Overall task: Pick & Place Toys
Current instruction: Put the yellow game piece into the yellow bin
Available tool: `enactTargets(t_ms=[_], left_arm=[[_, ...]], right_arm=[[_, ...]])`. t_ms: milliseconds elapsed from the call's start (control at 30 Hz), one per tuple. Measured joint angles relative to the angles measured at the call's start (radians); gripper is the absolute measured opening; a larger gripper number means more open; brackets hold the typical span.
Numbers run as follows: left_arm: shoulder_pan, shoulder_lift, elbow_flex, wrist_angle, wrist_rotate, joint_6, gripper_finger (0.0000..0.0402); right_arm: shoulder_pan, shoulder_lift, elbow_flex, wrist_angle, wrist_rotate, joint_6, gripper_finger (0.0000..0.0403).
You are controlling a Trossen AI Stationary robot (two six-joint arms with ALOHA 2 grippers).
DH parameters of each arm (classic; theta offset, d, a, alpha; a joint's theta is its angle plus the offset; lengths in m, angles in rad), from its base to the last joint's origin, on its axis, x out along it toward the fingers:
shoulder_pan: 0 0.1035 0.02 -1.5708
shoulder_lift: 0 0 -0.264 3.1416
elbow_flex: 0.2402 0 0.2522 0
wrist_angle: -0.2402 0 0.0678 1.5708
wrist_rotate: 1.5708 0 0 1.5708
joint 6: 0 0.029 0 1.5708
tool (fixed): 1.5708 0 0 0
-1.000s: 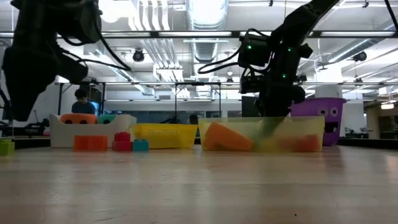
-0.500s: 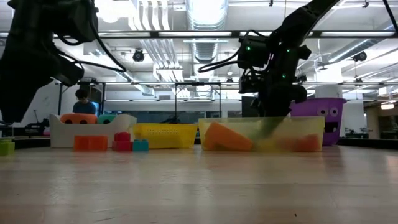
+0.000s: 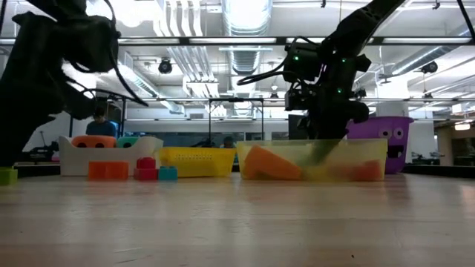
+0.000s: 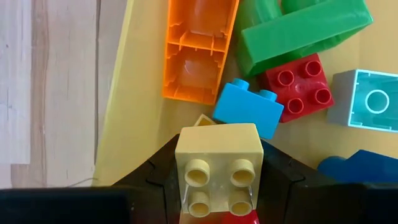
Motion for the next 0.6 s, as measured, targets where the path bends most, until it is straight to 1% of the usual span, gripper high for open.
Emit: enactTargets(t_ms=[167,300,600], left_arm=[[0.000,0.099,0.000,-0.001,0.029,0.057,0.0385],[0.000,0.156,0.000,-0.001,-0.004,0.108,0.0385],[0.001,0.164,-0.008,0.014,-0.018,0.203,0.0385]], right_arm=[[0.000,0.000,-0.001,-0.001,-0.014,0.010,0.0130],[0.001,0.000,-0.001,-0.001,-0.017,0.021,0.0130],[0.002,0.000,-0.001,-0.002,-0.073,0.008,0.0130]])
